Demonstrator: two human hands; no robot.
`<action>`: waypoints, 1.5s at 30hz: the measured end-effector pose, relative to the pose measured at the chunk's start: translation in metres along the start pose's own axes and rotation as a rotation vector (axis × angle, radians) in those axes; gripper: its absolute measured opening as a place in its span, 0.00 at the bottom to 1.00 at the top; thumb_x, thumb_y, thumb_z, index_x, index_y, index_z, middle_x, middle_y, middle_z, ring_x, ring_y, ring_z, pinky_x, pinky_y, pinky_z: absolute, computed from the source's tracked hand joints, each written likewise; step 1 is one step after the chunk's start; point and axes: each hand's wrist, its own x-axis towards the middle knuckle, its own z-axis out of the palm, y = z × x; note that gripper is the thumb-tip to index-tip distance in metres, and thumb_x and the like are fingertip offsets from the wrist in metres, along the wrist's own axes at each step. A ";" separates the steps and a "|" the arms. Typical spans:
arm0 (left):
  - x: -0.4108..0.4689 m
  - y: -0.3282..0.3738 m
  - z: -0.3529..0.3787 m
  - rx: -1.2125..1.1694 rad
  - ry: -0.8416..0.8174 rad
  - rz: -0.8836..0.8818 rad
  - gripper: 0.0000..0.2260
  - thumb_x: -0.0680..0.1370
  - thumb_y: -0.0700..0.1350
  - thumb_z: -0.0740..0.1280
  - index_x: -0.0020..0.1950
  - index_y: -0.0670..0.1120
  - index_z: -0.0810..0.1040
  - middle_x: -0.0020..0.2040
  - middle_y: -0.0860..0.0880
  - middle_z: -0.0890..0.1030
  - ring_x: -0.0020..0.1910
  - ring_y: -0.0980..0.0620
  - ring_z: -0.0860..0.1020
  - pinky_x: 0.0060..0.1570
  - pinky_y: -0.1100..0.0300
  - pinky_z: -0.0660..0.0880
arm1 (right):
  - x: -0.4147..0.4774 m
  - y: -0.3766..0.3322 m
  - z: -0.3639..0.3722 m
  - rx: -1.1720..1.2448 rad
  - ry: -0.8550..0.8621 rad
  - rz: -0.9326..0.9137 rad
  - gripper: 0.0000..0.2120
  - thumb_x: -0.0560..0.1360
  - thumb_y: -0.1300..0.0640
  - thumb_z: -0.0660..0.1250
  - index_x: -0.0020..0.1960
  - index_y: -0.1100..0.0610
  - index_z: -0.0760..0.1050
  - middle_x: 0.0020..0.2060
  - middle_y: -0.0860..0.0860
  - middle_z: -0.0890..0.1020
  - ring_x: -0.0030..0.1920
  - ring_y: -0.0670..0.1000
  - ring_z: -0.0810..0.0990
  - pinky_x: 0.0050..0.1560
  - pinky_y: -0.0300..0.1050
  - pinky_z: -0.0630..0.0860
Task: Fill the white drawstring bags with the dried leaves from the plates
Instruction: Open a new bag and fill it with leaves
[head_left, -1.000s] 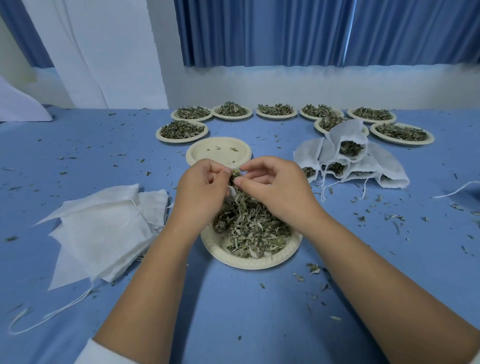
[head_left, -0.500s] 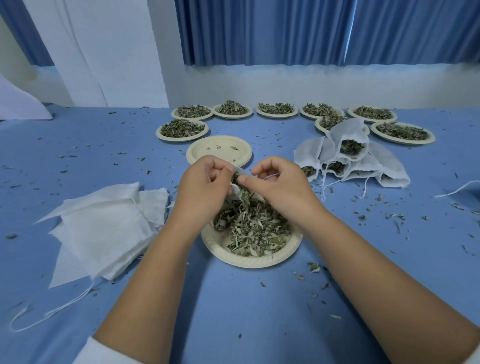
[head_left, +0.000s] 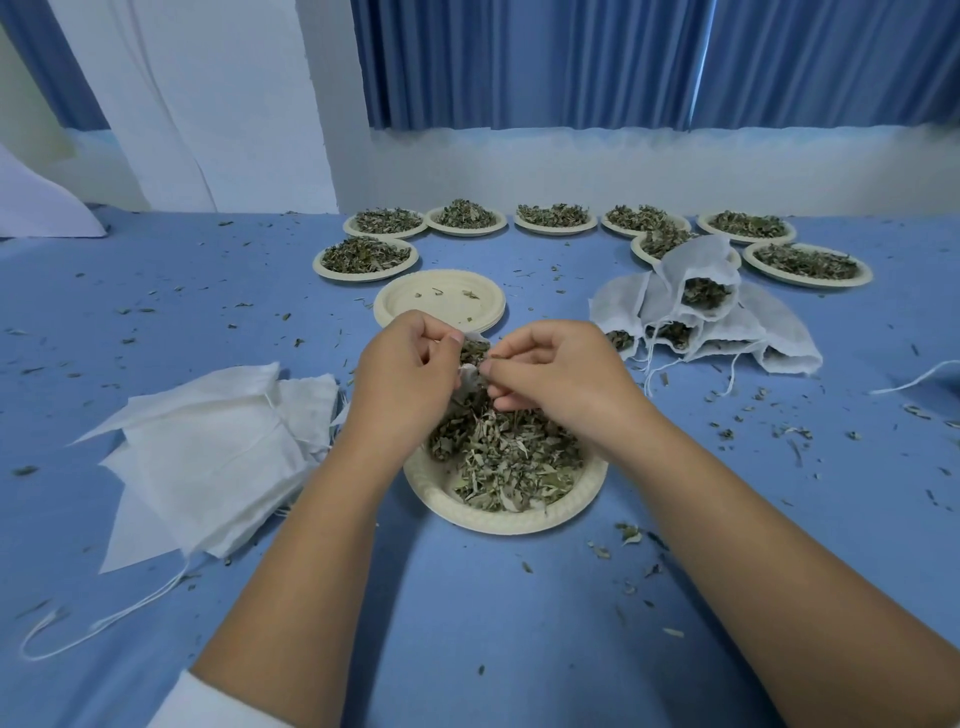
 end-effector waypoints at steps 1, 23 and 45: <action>0.000 0.000 0.000 0.006 -0.009 0.001 0.06 0.80 0.45 0.66 0.43 0.48 0.76 0.24 0.57 0.77 0.24 0.63 0.74 0.29 0.67 0.71 | 0.001 -0.001 -0.002 0.015 0.007 -0.016 0.04 0.72 0.67 0.73 0.41 0.60 0.80 0.31 0.53 0.84 0.32 0.47 0.83 0.36 0.36 0.81; -0.004 0.010 -0.005 -0.232 -0.146 -0.043 0.06 0.80 0.44 0.66 0.43 0.48 0.79 0.24 0.56 0.73 0.25 0.58 0.70 0.29 0.64 0.67 | 0.012 0.010 -0.009 0.171 -0.056 0.199 0.11 0.72 0.57 0.75 0.53 0.55 0.80 0.50 0.54 0.82 0.44 0.48 0.82 0.41 0.40 0.80; -0.003 0.004 -0.006 -0.041 0.118 -0.028 0.05 0.80 0.45 0.64 0.45 0.49 0.77 0.35 0.47 0.80 0.31 0.58 0.76 0.36 0.63 0.74 | 0.014 0.010 -0.013 -0.380 0.008 -0.038 0.09 0.77 0.59 0.65 0.44 0.49 0.82 0.42 0.47 0.84 0.37 0.42 0.79 0.40 0.37 0.74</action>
